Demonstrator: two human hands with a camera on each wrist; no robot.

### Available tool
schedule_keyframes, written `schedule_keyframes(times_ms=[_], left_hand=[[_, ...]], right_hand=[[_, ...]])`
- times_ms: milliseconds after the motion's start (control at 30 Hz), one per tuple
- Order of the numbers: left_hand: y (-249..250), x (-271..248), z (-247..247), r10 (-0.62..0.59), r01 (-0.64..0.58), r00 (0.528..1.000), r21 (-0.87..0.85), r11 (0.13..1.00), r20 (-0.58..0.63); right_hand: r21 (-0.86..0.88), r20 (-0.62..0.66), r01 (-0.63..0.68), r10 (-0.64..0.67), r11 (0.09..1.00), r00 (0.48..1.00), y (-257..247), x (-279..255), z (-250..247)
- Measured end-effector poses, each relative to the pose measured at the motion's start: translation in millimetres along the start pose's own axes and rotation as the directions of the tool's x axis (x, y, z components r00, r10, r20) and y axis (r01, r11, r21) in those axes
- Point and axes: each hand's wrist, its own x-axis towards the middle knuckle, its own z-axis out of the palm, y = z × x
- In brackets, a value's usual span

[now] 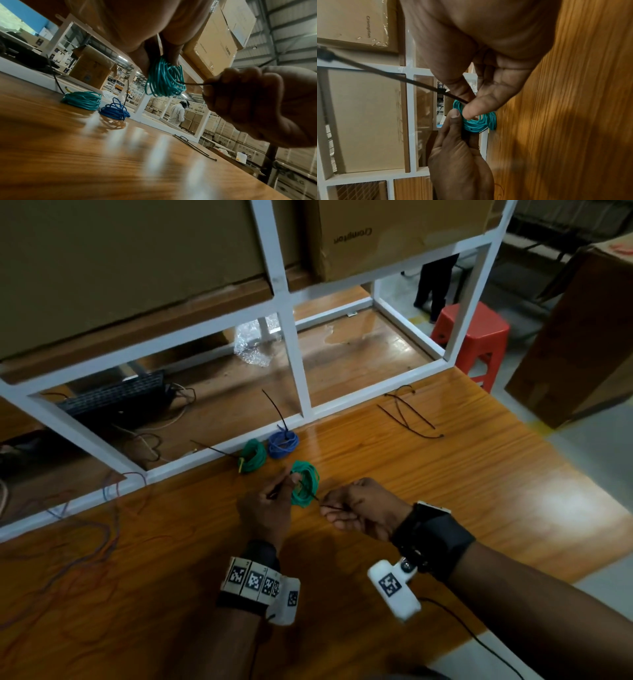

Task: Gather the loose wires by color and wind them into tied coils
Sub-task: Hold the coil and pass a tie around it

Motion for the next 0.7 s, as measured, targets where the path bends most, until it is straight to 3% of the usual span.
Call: schedule_keyframes(times_ms=[133, 367, 533, 600, 700], left_hand=[[-4.1, -10.4, -6.6, -0.072, 0.075, 0.995, -0.043, 0.996, 0.076], [10.7, -17.0, -14.8, -0.127, 0.132, 0.991, -0.116, 0.984, 0.046], [6.2, -19.5, -18.1, -0.287, 0.328, 0.942, -0.307, 0.893, 0.173], [0.7, -20.4, -18.7, -0.306, 0.380, 0.920, -0.356, 0.854, 0.246], [-0.8, -16.5, -19.5, -0.293, 0.393, 0.901, -0.312, 0.865, 0.321]], right_hand=[[0.085, -0.044, 0.069, -0.065, 0.994, 0.997, 4.0, -0.2, 15.5], [0.058, -0.138, 0.261, -0.251, 0.964, 0.958, 15.5, -4.3, 40.0], [-0.064, -0.212, 0.309, -0.316, 0.949, 0.925, 21.3, -1.4, 44.1], [-0.069, -0.201, 0.332, -0.339, 0.941, 0.919, 22.3, -0.8, 42.7], [-0.145, -0.154, 0.349, -0.370, 0.926, 0.916, 18.8, -6.6, 40.9]])
